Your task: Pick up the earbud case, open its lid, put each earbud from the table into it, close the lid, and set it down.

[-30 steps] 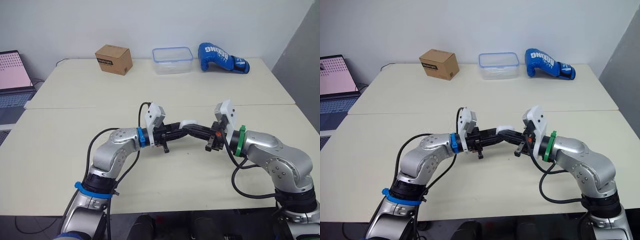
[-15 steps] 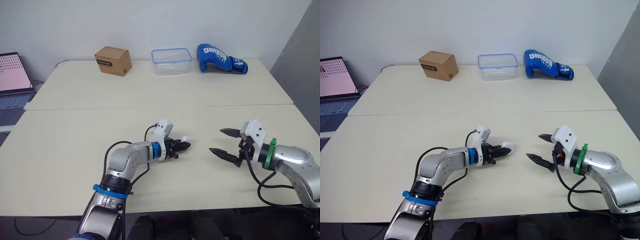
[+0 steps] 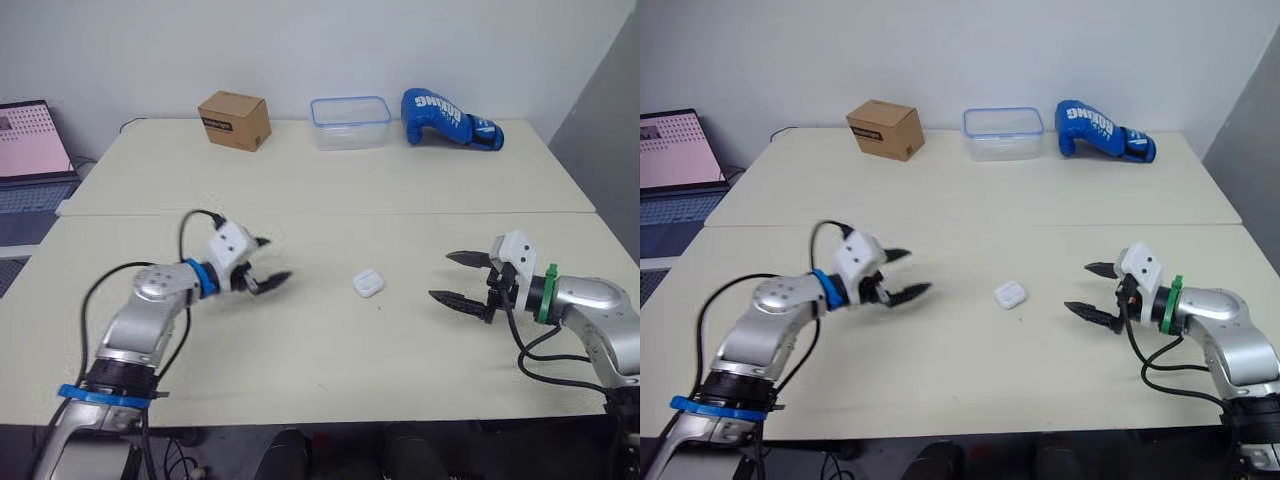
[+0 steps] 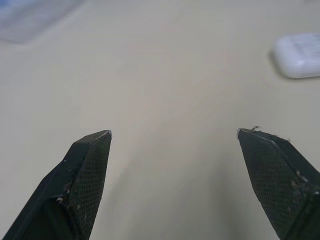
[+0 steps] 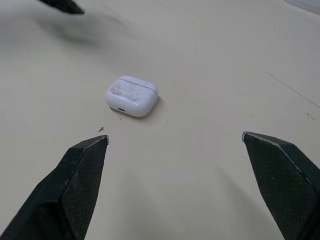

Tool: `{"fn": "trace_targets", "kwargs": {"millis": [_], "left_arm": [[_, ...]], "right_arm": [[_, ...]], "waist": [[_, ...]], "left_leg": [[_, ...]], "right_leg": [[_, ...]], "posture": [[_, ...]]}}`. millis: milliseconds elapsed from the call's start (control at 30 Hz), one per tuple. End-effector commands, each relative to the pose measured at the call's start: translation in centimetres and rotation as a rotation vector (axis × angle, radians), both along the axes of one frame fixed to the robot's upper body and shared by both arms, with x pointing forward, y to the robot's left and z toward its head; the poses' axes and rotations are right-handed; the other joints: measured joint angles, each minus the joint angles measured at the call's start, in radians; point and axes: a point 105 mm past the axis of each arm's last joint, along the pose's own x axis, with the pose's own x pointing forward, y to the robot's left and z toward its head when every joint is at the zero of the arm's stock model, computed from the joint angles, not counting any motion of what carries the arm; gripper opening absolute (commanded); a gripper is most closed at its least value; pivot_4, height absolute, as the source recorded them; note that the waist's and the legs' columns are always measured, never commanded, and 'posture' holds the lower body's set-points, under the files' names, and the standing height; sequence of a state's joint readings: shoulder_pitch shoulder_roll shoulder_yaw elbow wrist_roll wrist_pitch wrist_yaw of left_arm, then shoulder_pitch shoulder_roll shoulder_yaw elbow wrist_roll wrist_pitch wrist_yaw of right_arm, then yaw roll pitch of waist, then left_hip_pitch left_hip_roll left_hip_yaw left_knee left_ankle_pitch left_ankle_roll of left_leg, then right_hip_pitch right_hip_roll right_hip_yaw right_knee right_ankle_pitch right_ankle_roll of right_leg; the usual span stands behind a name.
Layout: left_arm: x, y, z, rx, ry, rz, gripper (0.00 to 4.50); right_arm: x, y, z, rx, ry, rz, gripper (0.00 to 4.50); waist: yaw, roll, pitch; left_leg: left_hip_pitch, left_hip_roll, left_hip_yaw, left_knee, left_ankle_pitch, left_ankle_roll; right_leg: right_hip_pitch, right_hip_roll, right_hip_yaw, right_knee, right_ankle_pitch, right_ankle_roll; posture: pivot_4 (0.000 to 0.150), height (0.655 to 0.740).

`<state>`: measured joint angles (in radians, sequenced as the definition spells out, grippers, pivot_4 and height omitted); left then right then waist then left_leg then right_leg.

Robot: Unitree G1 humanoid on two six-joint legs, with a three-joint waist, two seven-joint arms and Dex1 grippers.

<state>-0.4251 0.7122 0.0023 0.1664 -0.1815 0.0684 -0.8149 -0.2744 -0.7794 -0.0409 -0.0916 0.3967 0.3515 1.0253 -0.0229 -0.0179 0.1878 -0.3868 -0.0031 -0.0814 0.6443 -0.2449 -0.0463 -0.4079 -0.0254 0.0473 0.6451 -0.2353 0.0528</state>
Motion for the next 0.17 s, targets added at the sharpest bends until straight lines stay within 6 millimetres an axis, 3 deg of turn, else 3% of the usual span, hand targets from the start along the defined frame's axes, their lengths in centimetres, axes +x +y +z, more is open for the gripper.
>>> {"fn": "trace_targets", "kwargs": {"millis": [33,167], "left_arm": [[0.27,0.87,2.44,0.017,-0.127,0.028,4.23],[-0.43,0.3,1.75,-0.059,-0.049,-0.02,4.23]], "right_arm": [[0.33,-0.28,1.03,-0.008,-0.047,0.009,4.5],[0.39,0.28,0.71,-0.013,-0.042,0.031,4.5]], "waist": [[-0.001,0.0,0.0],[-0.002,0.0,0.0]], "left_leg": [[0.0,0.0,0.0,0.0,0.0,0.0],[0.0,0.0,0.0,0.0,0.0,0.0]], "right_leg": [[0.0,0.0,0.0,0.0,0.0,0.0],[0.0,0.0,0.0,0.001,0.002,-0.003]], "posture": [[0.15,0.74],[0.15,0.74]]}}
